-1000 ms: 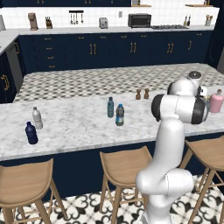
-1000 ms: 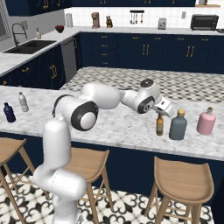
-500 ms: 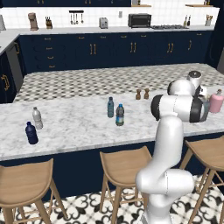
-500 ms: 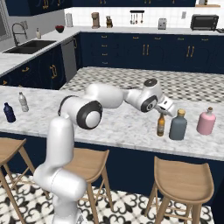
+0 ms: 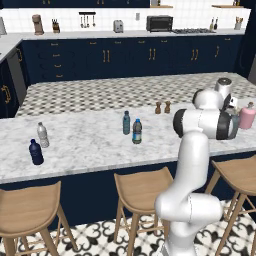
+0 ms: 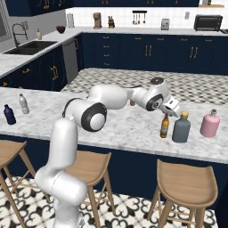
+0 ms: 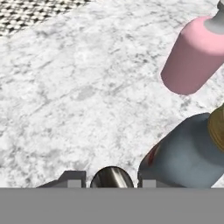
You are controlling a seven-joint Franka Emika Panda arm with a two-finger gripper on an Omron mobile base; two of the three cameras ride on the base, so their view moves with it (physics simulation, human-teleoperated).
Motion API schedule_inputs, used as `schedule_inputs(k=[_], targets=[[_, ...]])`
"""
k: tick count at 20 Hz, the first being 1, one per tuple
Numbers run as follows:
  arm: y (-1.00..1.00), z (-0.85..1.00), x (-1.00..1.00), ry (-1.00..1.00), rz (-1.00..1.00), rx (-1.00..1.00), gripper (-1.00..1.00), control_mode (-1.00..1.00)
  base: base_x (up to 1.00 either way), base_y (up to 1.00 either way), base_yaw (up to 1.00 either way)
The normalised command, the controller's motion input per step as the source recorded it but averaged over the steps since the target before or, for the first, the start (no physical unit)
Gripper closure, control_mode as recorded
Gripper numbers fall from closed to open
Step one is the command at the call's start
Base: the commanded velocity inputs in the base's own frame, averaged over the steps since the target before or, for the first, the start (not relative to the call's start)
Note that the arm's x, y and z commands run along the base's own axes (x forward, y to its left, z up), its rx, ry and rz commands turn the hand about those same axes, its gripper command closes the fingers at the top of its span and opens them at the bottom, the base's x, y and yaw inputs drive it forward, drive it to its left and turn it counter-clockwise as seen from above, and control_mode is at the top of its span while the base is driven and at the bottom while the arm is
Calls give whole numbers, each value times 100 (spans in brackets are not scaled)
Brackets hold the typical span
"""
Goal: Move the plastic bottles in the middle to the plastics group, and the glass bottles in the middle to the glass group.
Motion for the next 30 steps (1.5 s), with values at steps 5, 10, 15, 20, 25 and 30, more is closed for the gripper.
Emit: schedule_inputs(k=[5, 10, 15, 20, 25, 30], targets=[[2, 27, -4, -9, 0, 0, -100, -100, 0, 0, 0], [26, 44, -39, -18, 4, -6, -100, -100, 0, 0, 0], [69, 8, -72, -6, 9, -19, -100, -100, 0, 0, 0], [100, -27, -54, 0, 0, -7, -100, -100, 0, 0, 0], [100, 5, -18, 6, 0, 0, -100, -100, 0, 0, 0], [97, 32, -11, 15, 8, 6, -100, -100, 0, 0, 0]])
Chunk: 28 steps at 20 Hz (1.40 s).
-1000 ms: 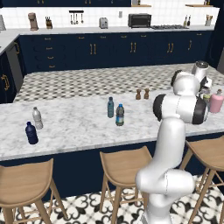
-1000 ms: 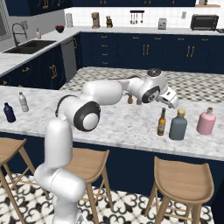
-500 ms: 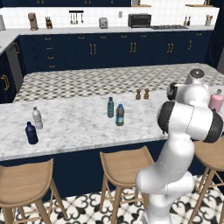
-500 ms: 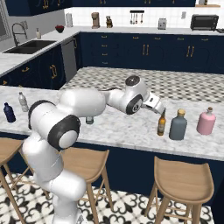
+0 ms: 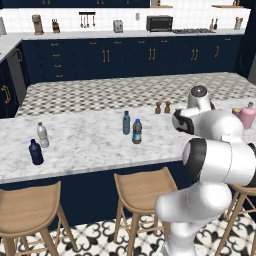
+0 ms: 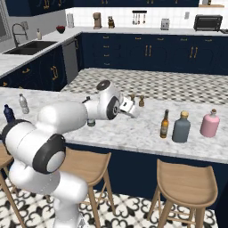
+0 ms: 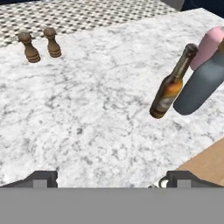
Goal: Move the plastic bottles in the middle to the plastics group, and the glass bottles in the middle to the glass group.
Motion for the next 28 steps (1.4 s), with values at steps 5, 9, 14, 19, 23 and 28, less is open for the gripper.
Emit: schedule_inputs(k=[5, 9, 14, 19, 23, 28], targets=[[86, 41, -2, 20, 15, 14, -100, -100, 0, 0, 0], [75, 32, 0, 23, 15, 22, -100, -100, 0, 0, 0], [60, 7, 11, 18, 18, 19, -100, -100, 0, 0, 0], [57, -16, 39, -9, 32, 0, -100, -100, 0, 0, 0], [45, -17, 56, -8, 25, -4, -100, -100, 0, 0, 0], [51, -32, 49, 0, 17, -4, -100, -100, 0, 0, 0]])
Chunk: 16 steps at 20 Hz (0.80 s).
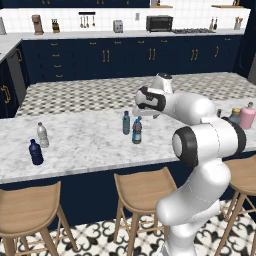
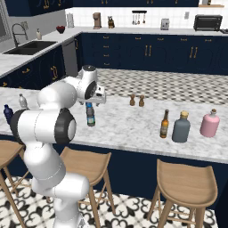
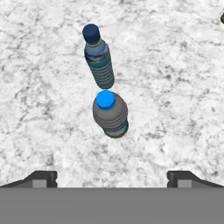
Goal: Move the plastic bottles in the middle to the plastics group, and the glass bottles in the middle to the glass group.
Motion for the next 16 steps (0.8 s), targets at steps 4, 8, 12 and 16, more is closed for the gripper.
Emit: schedule_inputs(k=[4, 8, 12, 16], targets=[[50, -16, 35, 1, 6, -8, -100, -100, 0, 0, 0], [31, -21, 37, 2, 1, -12, -100, -100, 0, 0, 0], [5, -30, 44, 3, 0, -8, -100, -100, 0, 0, 0], [0, -24, 29, 6, 0, 0, -100, -100, 0, 0, 0]])
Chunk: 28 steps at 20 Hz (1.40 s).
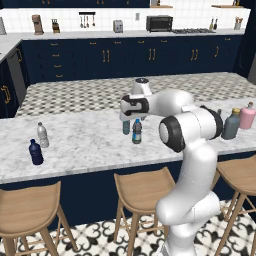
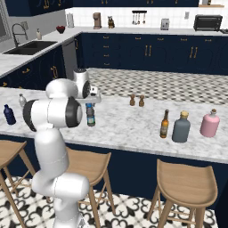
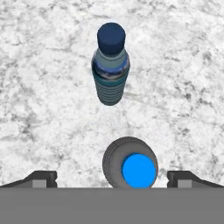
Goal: Move the plastic bottles in the middle to the plastics group, and the glass bottles in the middle to the glass group.
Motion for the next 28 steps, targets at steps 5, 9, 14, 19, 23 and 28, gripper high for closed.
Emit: schedule_inputs(k=[5, 9, 14, 19, 23, 28], targets=[[-5, -19, 13, 2, 0, 0, -100, -100, 0, 0, 0], [-8, -1, 0, 0, 0, 0, -100, -100, 0, 0, 0], [-8, -13, 0, 0, -2, 0, -100, -100, 0, 0, 0], [0, -15, 1, 1, -3, 0, -100, -100, 0, 0, 0], [1, -7, -1, 0, -5, 0, -100, -100, 0, 0, 0], [1, -15, 0, 0, -6, 0, -100, -100, 0, 0, 0]])
